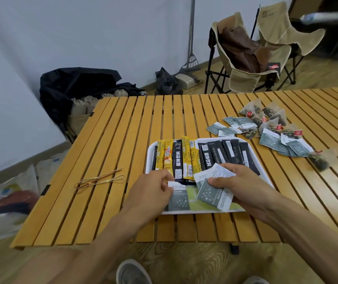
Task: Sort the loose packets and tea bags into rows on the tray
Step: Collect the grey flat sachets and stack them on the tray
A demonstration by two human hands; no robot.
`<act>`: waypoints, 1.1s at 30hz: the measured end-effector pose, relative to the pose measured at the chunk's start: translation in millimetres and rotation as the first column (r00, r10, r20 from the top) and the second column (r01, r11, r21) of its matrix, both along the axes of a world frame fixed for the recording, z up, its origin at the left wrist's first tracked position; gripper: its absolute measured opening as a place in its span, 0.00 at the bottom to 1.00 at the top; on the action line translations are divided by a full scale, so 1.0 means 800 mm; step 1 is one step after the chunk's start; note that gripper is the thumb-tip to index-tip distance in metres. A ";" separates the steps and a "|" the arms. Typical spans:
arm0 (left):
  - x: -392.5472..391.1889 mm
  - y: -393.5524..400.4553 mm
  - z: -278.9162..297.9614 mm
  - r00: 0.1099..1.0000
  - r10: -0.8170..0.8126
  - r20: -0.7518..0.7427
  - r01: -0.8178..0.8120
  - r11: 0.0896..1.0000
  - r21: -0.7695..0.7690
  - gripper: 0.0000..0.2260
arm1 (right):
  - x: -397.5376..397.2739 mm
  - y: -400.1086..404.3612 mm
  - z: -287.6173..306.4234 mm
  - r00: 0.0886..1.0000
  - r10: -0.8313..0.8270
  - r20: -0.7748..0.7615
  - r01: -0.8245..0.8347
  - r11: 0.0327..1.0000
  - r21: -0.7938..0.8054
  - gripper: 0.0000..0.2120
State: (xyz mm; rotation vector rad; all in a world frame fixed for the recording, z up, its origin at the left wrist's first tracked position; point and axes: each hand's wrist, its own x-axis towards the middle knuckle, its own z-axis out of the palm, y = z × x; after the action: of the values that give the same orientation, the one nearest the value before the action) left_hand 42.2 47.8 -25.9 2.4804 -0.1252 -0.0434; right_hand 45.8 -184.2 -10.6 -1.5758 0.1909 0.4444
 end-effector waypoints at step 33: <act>0.010 -0.013 0.003 0.999 0.042 -0.012 -0.043 0.986 -0.161 0.06 | 0.003 -0.003 0.004 0.993 -0.113 0.025 0.114 0.992 -0.049 0.09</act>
State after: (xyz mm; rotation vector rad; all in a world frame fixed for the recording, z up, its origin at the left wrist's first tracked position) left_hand 50.0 37.4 -23.6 2.3197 -0.0693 -0.0247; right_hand 48.4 -186.9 -7.7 -1.6100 0.2749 0.3353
